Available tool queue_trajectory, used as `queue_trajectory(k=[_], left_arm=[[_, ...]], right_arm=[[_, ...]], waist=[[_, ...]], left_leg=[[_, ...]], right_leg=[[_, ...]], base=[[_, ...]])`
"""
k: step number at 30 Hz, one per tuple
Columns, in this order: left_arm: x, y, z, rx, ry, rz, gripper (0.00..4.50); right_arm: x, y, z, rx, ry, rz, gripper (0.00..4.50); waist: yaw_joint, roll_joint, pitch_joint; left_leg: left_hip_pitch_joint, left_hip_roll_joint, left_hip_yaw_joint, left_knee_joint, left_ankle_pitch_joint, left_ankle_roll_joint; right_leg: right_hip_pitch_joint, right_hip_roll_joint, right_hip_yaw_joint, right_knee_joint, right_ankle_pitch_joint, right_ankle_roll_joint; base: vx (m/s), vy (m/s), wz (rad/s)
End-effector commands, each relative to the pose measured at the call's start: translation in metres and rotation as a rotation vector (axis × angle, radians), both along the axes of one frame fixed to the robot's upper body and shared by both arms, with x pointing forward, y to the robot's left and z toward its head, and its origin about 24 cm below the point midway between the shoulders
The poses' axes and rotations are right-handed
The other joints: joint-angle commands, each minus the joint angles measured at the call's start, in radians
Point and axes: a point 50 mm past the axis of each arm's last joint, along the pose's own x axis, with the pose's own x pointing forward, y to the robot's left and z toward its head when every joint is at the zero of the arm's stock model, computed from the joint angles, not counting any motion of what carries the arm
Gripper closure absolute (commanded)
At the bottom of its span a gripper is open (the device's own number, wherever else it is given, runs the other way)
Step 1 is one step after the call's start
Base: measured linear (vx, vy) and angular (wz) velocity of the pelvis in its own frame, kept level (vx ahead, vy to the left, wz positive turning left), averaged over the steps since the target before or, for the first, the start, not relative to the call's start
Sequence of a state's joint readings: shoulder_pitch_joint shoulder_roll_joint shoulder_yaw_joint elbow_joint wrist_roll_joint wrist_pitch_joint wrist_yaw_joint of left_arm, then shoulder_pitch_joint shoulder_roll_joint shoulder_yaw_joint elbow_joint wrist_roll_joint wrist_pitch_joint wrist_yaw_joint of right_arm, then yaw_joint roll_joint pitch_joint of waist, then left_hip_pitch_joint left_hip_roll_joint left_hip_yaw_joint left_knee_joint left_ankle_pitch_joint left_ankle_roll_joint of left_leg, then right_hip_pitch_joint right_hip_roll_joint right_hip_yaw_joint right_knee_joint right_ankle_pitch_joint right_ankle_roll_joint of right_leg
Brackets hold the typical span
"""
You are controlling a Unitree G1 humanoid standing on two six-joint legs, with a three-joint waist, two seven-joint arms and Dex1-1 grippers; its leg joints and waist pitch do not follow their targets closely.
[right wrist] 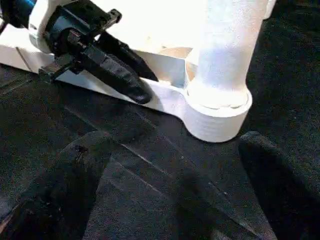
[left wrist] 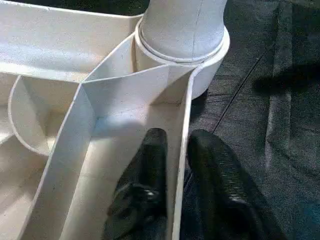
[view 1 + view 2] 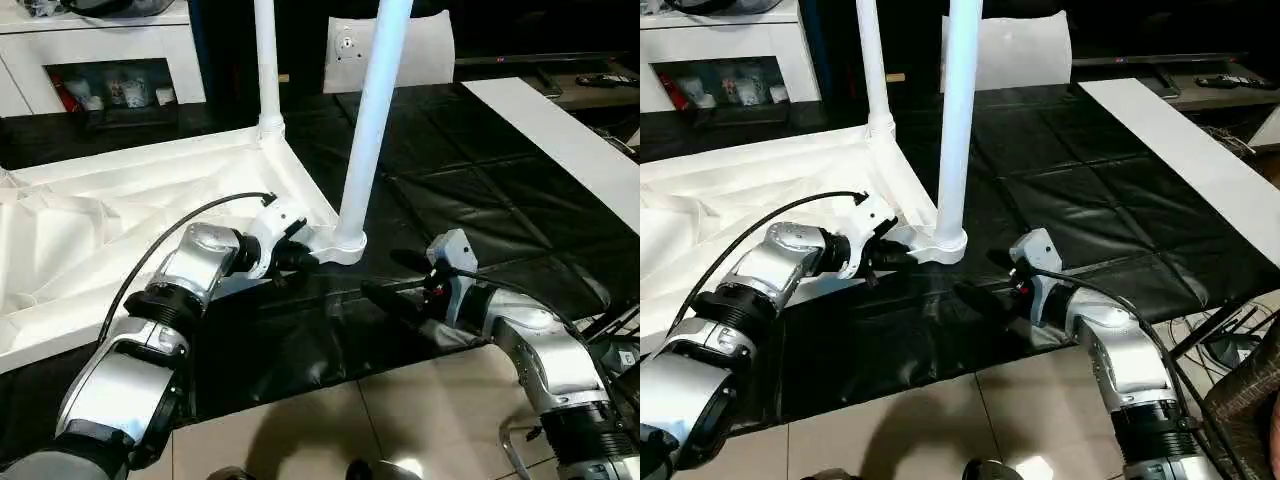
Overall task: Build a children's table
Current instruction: Rotate leg to tighten
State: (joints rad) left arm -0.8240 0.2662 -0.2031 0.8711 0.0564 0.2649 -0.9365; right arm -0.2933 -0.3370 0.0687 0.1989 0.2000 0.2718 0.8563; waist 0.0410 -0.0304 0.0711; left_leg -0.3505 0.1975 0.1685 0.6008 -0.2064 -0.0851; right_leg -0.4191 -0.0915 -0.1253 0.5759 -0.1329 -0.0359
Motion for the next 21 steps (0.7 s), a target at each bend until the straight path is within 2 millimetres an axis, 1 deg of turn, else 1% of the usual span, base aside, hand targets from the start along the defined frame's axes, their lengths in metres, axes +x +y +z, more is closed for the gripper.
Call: queue_trajectory(k=[1, 2, 4, 5, 8, 9, 11, 13, 14, 15, 16, 17, 18, 19, 20, 21], left_arm=[[0.001, -0.003, 0.002, 0.014, 0.011, -0.032, 3.89], [0.0, -0.003, 0.003, 0.014, 0.012, -0.042, 3.89], [0.0, -0.003, 0.002, 0.014, 0.02, -0.059, 4.19], [-0.001, -0.003, 0.002, 0.014, 0.024, -0.067, 4.19], [-0.003, -0.003, 0.0, 0.026, 0.022, -0.106, 4.44], [-0.006, -0.004, 0.0, 0.03, 0.015, -0.167, 4.48], [-0.009, -0.005, -0.001, 0.032, 0.013, -0.223, 4.48], [-0.017, -0.005, -0.001, 0.033, -0.004, -0.37, 4.48], [-0.019, -0.004, -0.002, 0.036, 0.007, -0.387, 4.48], [-0.024, -0.001, -0.005, 0.047, 0.044, -0.439, 4.48], [-0.026, 0.0, -0.005, 0.058, 0.047, -0.465, 4.48], [-0.029, 0.001, -0.006, 0.069, 0.044, -0.509, 4.48], [-0.03, 0.002, -0.007, 0.076, 0.045, -0.523, 4.48], [-0.032, 0.003, -0.008, 0.088, 0.045, -0.562, 4.48], [-0.035, 0.004, -0.008, 0.096, 0.046, -0.6, 4.48], [-0.037, 0.006, -0.009, 0.11, 0.053, -0.635, 4.48]], right_arm=[[0.001, -0.002, 0.005, -0.023, -0.03, 0.0, 0.0], [0.001, -0.003, 0.005, -0.026, -0.032, -0.001, 0.0], [0.002, -0.003, 0.005, -0.032, -0.037, -0.004, 0.0], [0.002, -0.003, 0.005, -0.034, -0.039, -0.006, 0.0], [0.005, -0.005, 0.007, -0.041, -0.049, -0.012, 0.0], [0.007, -0.008, 0.009, -0.046, -0.059, -0.015, 0.0], [0.008, -0.01, 0.011, -0.05, -0.065, -0.018, 0.0], [0.011, -0.013, 0.013, -0.065, -0.074, -0.009, 0.0], [0.011, -0.013, 0.014, -0.068, -0.075, -0.005, 0.0], [0.012, -0.014, 0.015, -0.075, -0.076, 0.01, 0.0], [0.012, -0.014, 0.015, -0.077, -0.075, 0.024, 0.0], [0.012, -0.014, 0.016, -0.08, -0.072, 0.047, 0.0], [0.012, -0.013, 0.016, -0.082, -0.072, 0.064, 0.0], [0.011, -0.012, 0.017, -0.082, -0.07, 0.108, 0.0], [0.009, -0.01, 0.017, -0.079, -0.068, 0.153, 0.0], [0.007, -0.007, 0.018, -0.072, -0.062, 0.224, 0.0]], waist=[[0.005, -0.01, -0.084], [0.005, -0.011, -0.083], [0.006, -0.01, -0.085], [0.006, -0.01, -0.084], [0.006, -0.011, -0.085], [0.005, -0.01, -0.086], [0.005, -0.01, -0.085], [0.005, -0.012, -0.085], [0.007, -0.011, -0.085], [0.007, -0.01, -0.084], [0.008, -0.008, -0.084], [0.011, -0.009, -0.082], [0.016, -0.007, -0.08], [0.019, -0.008, -0.08], [0.02, -0.007, -0.08], [0.02, -0.009, -0.08]], left_leg=[[-0.009, 0.02, -0.001, -0.062, -0.114, 0.097], [-0.01, 0.02, -0.002, -0.063, -0.113, 0.097], [-0.009, 0.021, -0.002, -0.062, -0.107, 0.099], [-0.009, 0.022, -0.002, -0.062, -0.105, 0.1], [-0.009, 0.023, -0.002, -0.063, -0.102, 0.103], [-0.01, 0.023, -0.003, -0.063, -0.097, 0.104], [-0.007, 0.024, -0.002, -0.063, -0.098, 0.104], [-0.008, 0.024, 0.0, -0.064, -0.1, 0.104], [-0.007, 0.024, -0.001, -0.064, -0.099, 0.103], [-0.005, 0.026, 0.0, -0.065, -0.101, 0.101], [-0.004, 0.027, -0.001, -0.065, -0.105, 0.099], [-0.001, 0.028, 0.001, -0.065, -0.115, 0.095], [0.0, 0.029, 0.001, -0.067, -0.126, 0.092], [0.004, 0.03, 0.001, -0.067, -0.139, 0.087], [0.004, 0.03, 0.0, -0.067, -0.145, 0.087], [0.003, 0.031, 0.001, -0.068, -0.152, 0.085]], right_leg=[[0.071, -0.057, 0.048, -0.081, -0.432, -0.093], [0.072, -0.057, 0.047, -0.081, -0.43, -0.093], [0.071, -0.058, 0.048, -0.078, -0.413, -0.1], [0.071, -0.058, 0.048, -0.077, -0.408, -0.103], [0.072, -0.058, 0.05, -0.075, -0.39, -0.113], [0.073, -0.059, 0.05, -0.073, -0.381, -0.116], [0.072, -0.059, 0.051, -0.073, -0.378, -0.121], [0.073, -0.061, 0.054, -0.072, -0.379, -0.123], [0.074, -0.063, 0.054, -0.071, -0.378, -0.126], [0.072, -0.062, 0.055, -0.07, -0.376, -0.133], [0.071, -0.063, 0.055, -0.071, -0.38, -0.135], [0.069, -0.062, 0.056, -0.073, -0.393, -0.132], [0.069, -0.063, 0.056, -0.074, -0.412, -0.125], [0.065, -0.064, 0.056, -0.077, -0.428, -0.12], [0.067, -0.064, 0.055, -0.077, -0.433, -0.119], [0.067, -0.064, 0.055, -0.078, -0.439, -0.116]], base=[[0.0, 0.0, 0.0], [0.0, 0.0, 0.0], [0.0, 0.0, 0.0], [0.0, 0.0, 0.0], [0.0, 0.0, 0.0], [0.0, 0.0, 0.0], [0.0, 0.0, 0.0], [0.0, 0.0, 0.0], [0.0, 0.0, 0.0], [0.0, 0.0, 0.0], [0.0, 0.0, 0.0], [0.0, 0.0, 0.0], [0.0, 0.0, 0.0], [0.0, 0.0, 0.0], [0.0, 0.0, 0.0], [0.0, 0.0, 0.0]])
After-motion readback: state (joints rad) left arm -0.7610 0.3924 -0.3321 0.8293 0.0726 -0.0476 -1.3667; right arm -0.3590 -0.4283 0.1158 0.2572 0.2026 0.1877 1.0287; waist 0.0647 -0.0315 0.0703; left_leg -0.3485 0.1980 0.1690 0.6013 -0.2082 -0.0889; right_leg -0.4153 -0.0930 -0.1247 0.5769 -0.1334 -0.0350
